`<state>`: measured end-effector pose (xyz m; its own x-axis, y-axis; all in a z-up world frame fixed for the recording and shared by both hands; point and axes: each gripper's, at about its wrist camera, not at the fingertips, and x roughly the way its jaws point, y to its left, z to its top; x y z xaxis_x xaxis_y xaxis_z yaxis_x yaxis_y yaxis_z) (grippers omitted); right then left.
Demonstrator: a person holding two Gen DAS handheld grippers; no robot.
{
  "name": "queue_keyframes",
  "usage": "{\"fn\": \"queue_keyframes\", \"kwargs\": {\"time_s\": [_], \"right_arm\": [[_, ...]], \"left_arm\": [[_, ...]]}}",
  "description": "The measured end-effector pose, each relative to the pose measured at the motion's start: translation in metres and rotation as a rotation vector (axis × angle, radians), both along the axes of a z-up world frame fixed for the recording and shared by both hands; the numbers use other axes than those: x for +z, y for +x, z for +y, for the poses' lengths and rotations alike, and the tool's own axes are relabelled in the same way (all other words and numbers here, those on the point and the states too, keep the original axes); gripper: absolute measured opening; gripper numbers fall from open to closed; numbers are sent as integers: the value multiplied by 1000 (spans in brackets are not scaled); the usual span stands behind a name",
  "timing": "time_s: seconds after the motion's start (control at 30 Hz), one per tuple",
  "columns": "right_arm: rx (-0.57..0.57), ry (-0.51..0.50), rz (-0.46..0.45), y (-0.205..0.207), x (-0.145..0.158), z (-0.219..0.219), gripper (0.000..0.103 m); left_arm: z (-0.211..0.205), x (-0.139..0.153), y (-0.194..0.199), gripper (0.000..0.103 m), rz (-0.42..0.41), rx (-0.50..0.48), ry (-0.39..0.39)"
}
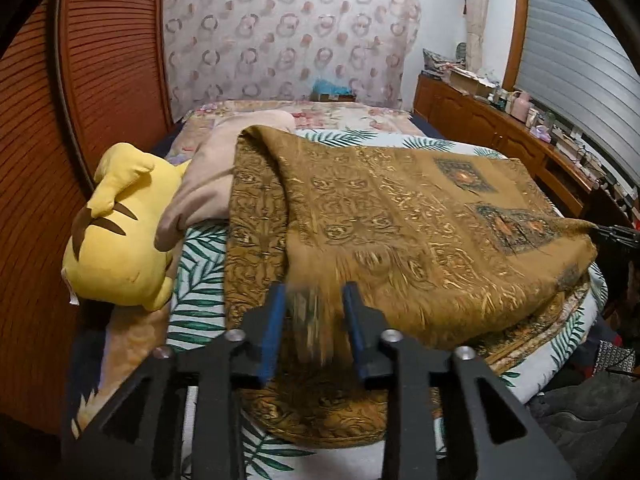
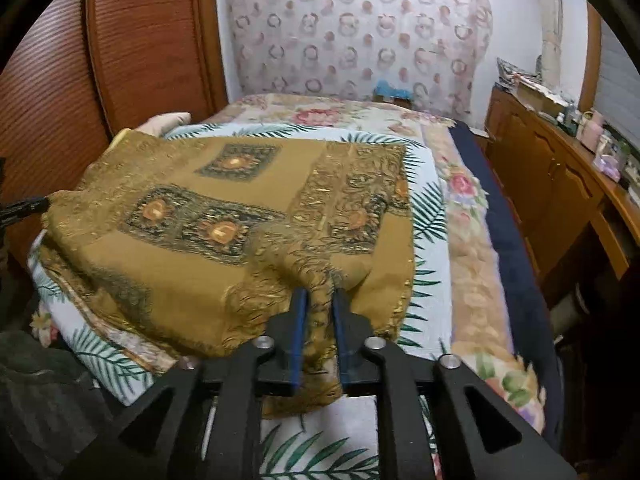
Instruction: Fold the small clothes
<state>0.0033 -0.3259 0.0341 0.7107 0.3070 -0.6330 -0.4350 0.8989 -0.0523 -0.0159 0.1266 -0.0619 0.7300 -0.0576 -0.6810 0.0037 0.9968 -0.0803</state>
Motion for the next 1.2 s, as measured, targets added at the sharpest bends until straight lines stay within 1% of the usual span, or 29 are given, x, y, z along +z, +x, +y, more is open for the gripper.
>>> {"fn": "queue_keyframes", "kwargs": {"time_s": [0.03, 0.07, 0.1, 0.13, 0.17, 0.2, 0.23, 0.33, 0.47, 0.7, 1.0, 1.07, 1.2], "right_arm": [[-5, -9, -4, 2, 1, 1, 29], [-11, -19, -10, 4, 4, 3, 33], [-17, -27, -19, 5, 6, 4, 42], [-22, -28, -29, 7, 9, 5, 47], [-24, -25, -39, 8, 13, 7, 49], [-21, -23, -49, 8, 15, 8, 52], [-17, -23, -59, 10, 18, 11, 54], [3, -20, -76, 14, 22, 25, 56], [49, -20, -79, 23, 11, 46, 57], [120, -27, 5, 51, -17, 75, 57], [120, -56, 66, 75, -37, 83, 57], [119, -52, 49, 76, -41, 88, 60], [121, -45, 48, 75, -42, 88, 63]], "left_arm": [[0, 0, -2, 41, -4, 1, -5], [2, 1, -2, 41, -6, 1, -10], [3, 1, -2, 45, -6, 2, -13], [4, 0, -1, 53, -7, 6, -13], [5, 0, -1, 59, -8, 8, -12], [5, -1, -1, 70, -11, 10, -13], [5, -2, 0, 75, -11, 10, -18], [3, -10, 3, 76, 1, 21, -22], [6, -21, 7, 76, 30, 51, -11], [17, -32, 10, 76, 71, 85, -19], [20, -46, 12, 76, 118, 84, -27], [19, -47, 12, 76, 119, 82, -20], [17, -48, 13, 76, 116, 84, -11]]}}
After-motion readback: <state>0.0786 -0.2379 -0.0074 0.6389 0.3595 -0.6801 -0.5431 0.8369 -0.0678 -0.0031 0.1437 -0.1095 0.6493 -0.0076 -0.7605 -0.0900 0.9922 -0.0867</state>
